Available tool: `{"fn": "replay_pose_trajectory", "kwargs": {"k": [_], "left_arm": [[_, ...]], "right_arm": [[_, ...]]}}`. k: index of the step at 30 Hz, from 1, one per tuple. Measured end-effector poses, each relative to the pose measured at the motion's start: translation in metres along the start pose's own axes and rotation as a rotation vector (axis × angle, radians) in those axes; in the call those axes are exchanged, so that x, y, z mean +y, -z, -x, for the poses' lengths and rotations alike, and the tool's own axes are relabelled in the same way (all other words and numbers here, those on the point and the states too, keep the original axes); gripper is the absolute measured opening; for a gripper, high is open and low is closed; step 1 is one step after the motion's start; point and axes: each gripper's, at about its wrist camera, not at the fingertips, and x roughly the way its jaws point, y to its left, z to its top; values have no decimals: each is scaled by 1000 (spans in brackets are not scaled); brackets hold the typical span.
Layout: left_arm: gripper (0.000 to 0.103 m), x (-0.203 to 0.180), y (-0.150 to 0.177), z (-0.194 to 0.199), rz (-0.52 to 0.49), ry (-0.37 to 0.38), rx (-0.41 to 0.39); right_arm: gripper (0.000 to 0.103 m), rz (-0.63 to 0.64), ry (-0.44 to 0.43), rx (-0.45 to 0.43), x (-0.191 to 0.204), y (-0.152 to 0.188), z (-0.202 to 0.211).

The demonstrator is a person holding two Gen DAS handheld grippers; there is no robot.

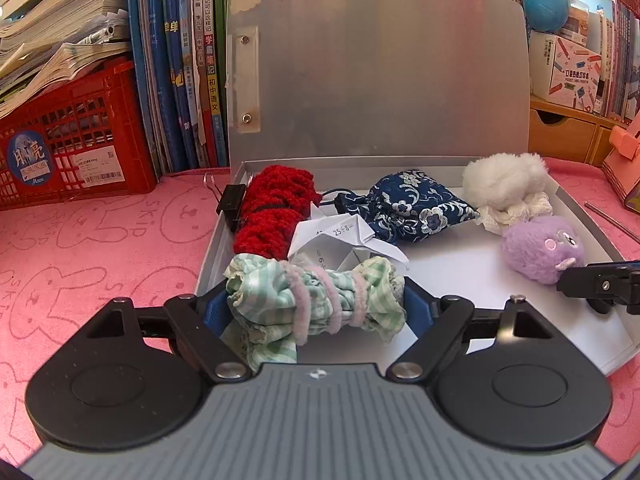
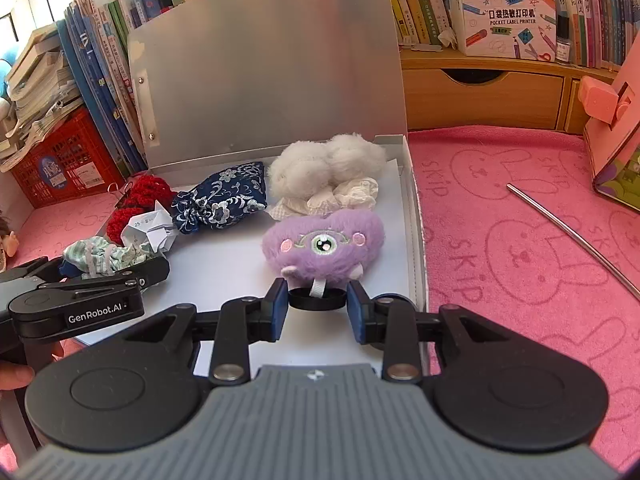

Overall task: Organize objects
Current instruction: 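Open both tools to drop the green bundle and black lid in the box, then move the left tool to a black puck while the right tool reaches the white paper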

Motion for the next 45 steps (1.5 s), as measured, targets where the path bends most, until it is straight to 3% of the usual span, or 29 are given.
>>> {"fn": "replay_pose_trajectory", "kwargs": {"k": [7,8,9,13,27,37,45], "left_arm": [[87,1,-3,-3,12,5,-9],[87,1,-2,-2,9,6,-8],[87,1,-2,-1,5,7,-7],[90,2,-2,8,9,9,-14],[97,-4,7,90,-18,84,-88],[97,-15,53,152,-20,145,-102],[97,-16,98,190,-45,146,-104]], "right_arm": [[41,-9,-5,2,-3,-2,-4],[45,-7,-7,-4,-3,-2,-3],[58,-9,-8,-9,-3,-2,-1],[65,-34,-45,-25,-4,-3,7],[77,58,-76,-114,9,26,70],[79,134,-152,-154,20,74,126],[80,178,-222,-147,31,118,159]]}}
